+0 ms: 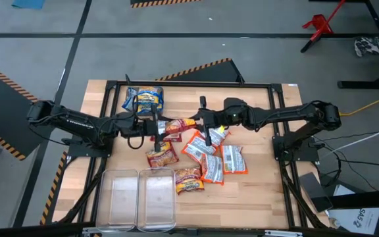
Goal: Sort Maruchan noodles
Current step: Put the red noodle pack into the left transparent bin
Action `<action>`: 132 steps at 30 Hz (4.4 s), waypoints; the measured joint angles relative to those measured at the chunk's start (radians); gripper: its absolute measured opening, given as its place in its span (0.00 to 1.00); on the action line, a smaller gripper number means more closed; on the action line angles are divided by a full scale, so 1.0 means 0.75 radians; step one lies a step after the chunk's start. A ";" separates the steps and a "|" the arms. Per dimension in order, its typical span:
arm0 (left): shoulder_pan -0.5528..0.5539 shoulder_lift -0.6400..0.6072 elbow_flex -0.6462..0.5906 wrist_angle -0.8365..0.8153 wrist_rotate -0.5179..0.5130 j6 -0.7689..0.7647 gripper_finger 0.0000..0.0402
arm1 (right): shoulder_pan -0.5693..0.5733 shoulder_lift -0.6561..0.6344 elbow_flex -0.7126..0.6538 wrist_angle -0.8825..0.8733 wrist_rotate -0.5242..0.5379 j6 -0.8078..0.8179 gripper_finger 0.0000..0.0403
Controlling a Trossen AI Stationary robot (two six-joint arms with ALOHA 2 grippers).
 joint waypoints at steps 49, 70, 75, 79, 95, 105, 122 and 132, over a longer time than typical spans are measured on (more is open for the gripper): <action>-1.166 -0.111 0.387 -1.392 -0.716 -1.278 0.22 | 0.001 -0.518 -0.001 -0.853 0.211 -0.095 0.58; -1.269 -0.110 0.387 -1.659 0.233 -2.465 0.22 | 0.000 -0.509 -0.001 -0.873 0.211 -0.039 0.58; -1.275 -0.086 0.386 -1.718 0.390 -2.567 0.22 | 0.000 -0.493 -0.001 -0.893 0.209 -0.030 0.58; -1.277 -0.052 0.386 -1.763 0.482 -2.575 0.22 | 0.000 -0.482 -0.001 -0.922 0.208 -0.030 0.58; -1.242 0.243 0.384 -1.954 0.380 -2.278 0.22 | 0.000 -0.455 -0.002 -0.947 0.207 -0.034 0.58; -1.155 0.258 0.384 -2.045 0.344 -2.177 0.22 | 0.000 -0.455 -0.002 -0.942 0.207 -0.040 0.58; -1.107 0.258 0.384 -1.998 0.440 -1.959 0.24 | 0.000 -0.456 -0.002 -0.953 0.170 -0.040 0.58; -1.107 0.258 0.384 -2.018 0.451 -1.951 0.36 | 0.000 -0.456 -0.002 -0.952 0.114 -0.041 0.58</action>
